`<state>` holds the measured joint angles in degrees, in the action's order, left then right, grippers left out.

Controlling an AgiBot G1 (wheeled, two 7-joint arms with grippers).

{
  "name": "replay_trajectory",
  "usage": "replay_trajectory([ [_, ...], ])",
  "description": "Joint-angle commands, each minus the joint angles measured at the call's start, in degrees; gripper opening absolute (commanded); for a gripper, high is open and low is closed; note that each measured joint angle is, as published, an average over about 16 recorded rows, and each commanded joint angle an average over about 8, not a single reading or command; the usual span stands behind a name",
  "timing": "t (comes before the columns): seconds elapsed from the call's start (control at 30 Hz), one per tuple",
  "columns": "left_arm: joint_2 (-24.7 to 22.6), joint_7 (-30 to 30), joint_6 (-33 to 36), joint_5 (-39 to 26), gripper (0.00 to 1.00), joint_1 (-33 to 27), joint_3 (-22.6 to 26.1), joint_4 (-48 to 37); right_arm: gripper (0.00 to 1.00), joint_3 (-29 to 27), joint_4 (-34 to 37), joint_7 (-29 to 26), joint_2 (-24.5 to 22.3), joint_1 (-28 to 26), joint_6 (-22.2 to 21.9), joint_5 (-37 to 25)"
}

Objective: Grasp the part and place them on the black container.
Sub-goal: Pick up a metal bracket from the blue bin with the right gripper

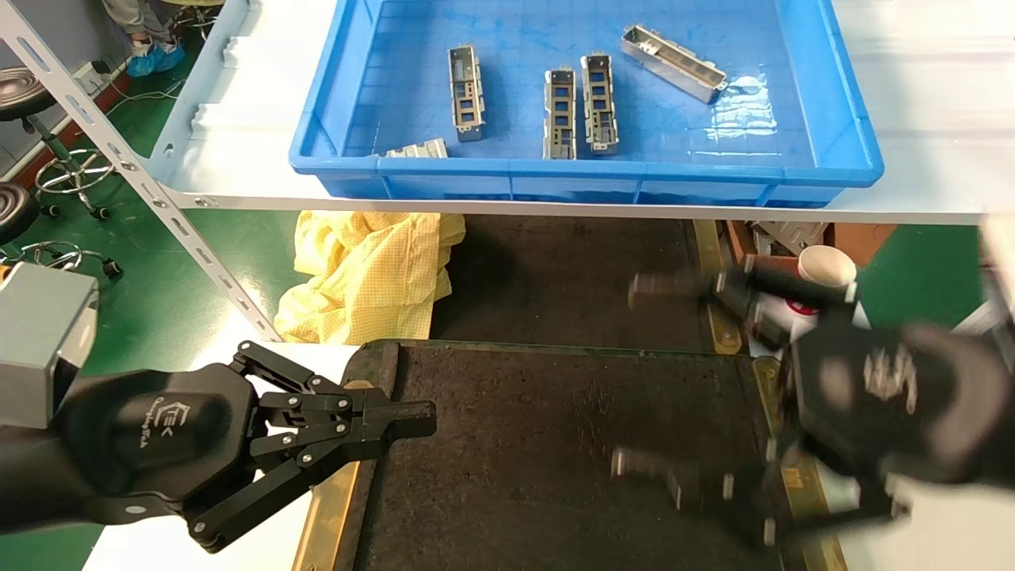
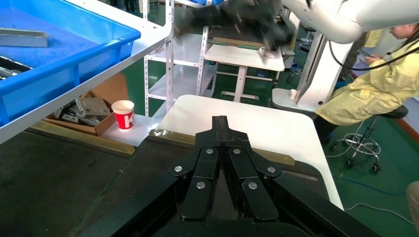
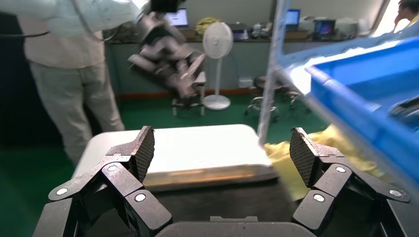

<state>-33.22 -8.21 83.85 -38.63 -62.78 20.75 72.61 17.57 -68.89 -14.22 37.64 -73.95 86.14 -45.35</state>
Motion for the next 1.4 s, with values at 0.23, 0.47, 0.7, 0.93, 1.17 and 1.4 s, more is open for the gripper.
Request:
replay_trajectory([
  [0.23, 0.0, 0.0, 0.0, 0.0, 0.98, 0.0, 0.0, 0.0, 1.0, 2.9, 10.7, -3.5, 4.5, -13.8, -0.3, -5.8],
  [0.47, 0.0, 0.0, 0.0, 0.0, 1.0, 0.0, 0.0, 0.0, 1.0, 6.8, 24.6, -4.3, 9.5, -24.7, 0.0, -12.9],
  [0.7, 0.0, 0.0, 0.0, 0.0, 1.0, 0.0, 0.0, 0.0, 1.0, 11.1, 38.5, -4.5, 15.4, -34.4, -0.9, -20.3],
  [0.93, 0.0, 0.0, 0.0, 0.0, 1.0, 0.0, 0.0, 0.0, 1.0, 15.0, 50.4, -2.7, 21.0, -41.5, -5.1, -27.4],
  [1.17, 0.0, 0.0, 0.0, 0.0, 1.0, 0.0, 0.0, 0.0, 1.0, 17.0, 58.9, -0.7, 26.1, -44.8, -14.2, -31.4],
  [1.4, 0.0, 0.0, 0.0, 0.0, 1.0, 0.0, 0.0, 0.0, 1.0, 17.6, 63.6, 0.0, 29.8, -45.6, -20.6, -32.5],
])
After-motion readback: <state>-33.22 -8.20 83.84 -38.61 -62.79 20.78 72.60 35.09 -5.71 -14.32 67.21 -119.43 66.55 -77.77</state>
